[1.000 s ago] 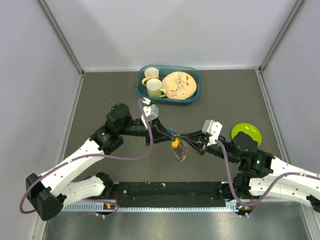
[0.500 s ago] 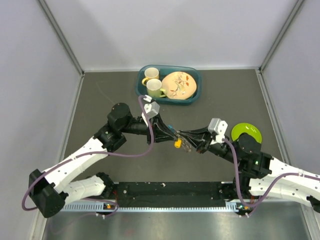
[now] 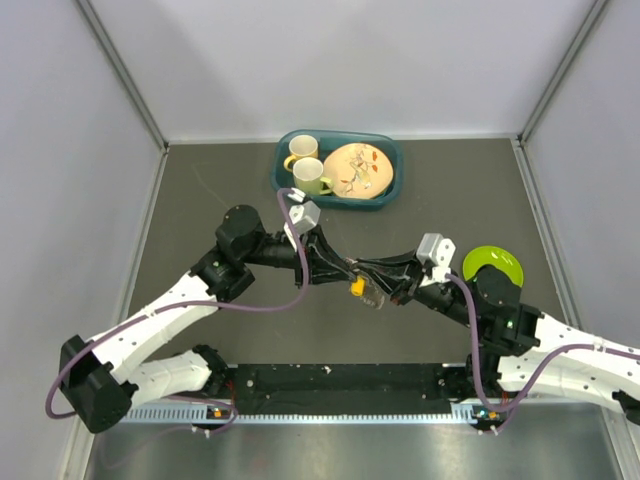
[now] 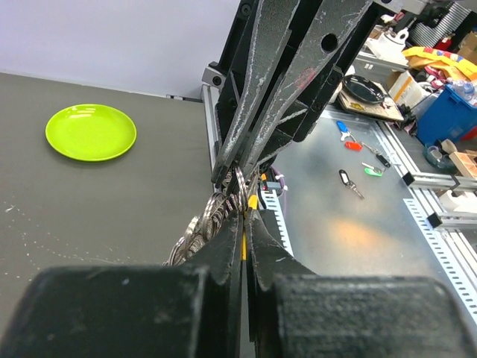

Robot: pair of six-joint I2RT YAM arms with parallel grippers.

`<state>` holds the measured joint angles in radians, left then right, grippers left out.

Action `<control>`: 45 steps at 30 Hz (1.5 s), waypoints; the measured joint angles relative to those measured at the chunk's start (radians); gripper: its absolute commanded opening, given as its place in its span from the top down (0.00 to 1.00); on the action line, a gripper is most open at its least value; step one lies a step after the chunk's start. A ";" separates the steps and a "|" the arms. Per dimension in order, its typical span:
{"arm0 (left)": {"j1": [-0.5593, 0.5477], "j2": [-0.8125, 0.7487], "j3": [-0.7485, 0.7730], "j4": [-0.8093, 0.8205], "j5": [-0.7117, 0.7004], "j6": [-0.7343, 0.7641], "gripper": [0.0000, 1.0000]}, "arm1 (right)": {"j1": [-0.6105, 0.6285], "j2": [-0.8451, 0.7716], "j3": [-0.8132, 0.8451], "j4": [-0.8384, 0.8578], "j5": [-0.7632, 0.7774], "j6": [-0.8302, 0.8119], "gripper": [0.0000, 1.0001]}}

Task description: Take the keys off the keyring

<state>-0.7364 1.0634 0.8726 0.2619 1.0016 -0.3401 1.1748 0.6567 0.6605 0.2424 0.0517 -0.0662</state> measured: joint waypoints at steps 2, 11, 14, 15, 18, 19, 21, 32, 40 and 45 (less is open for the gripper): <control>0.000 0.002 0.000 0.000 0.000 0.002 0.79 | 0.000 0.000 -0.002 0.001 0.001 0.000 1.00; 0.000 -0.055 0.000 -0.142 -0.117 0.107 0.64 | -0.002 -0.008 -0.024 0.001 0.001 -0.003 1.00; 0.000 -0.097 0.001 -0.199 -0.179 0.156 0.63 | -0.003 -0.010 -0.029 0.000 0.000 -0.003 1.00; 0.000 -0.111 0.002 -0.216 -0.199 0.171 0.63 | -0.004 -0.010 -0.031 0.004 0.000 -0.003 1.00; 0.000 -0.137 0.021 -0.269 -0.242 0.214 0.63 | -0.005 -0.012 -0.032 0.003 -0.002 -0.002 1.00; 0.000 -0.138 0.032 -0.283 -0.250 0.226 0.63 | -0.005 -0.013 -0.032 0.004 -0.004 -0.002 1.00; 0.000 -0.138 0.056 -0.302 -0.260 0.246 0.64 | -0.005 -0.015 -0.032 0.005 -0.011 -0.001 1.00; 0.000 -0.124 0.108 -0.338 -0.172 0.280 0.65 | -0.005 -0.016 -0.047 0.020 -0.031 0.011 1.00; 0.000 -0.085 0.115 -0.344 -0.126 0.267 0.68 | -0.005 -0.016 -0.047 0.023 -0.038 0.017 1.00; 0.000 -0.076 0.115 -0.346 -0.119 0.263 0.69 | -0.005 -0.015 -0.047 0.026 -0.039 0.018 1.00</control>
<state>-0.7368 0.9871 0.9878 -0.0837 0.8822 -0.0772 1.1694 0.6418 0.6132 0.2680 0.0132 -0.0486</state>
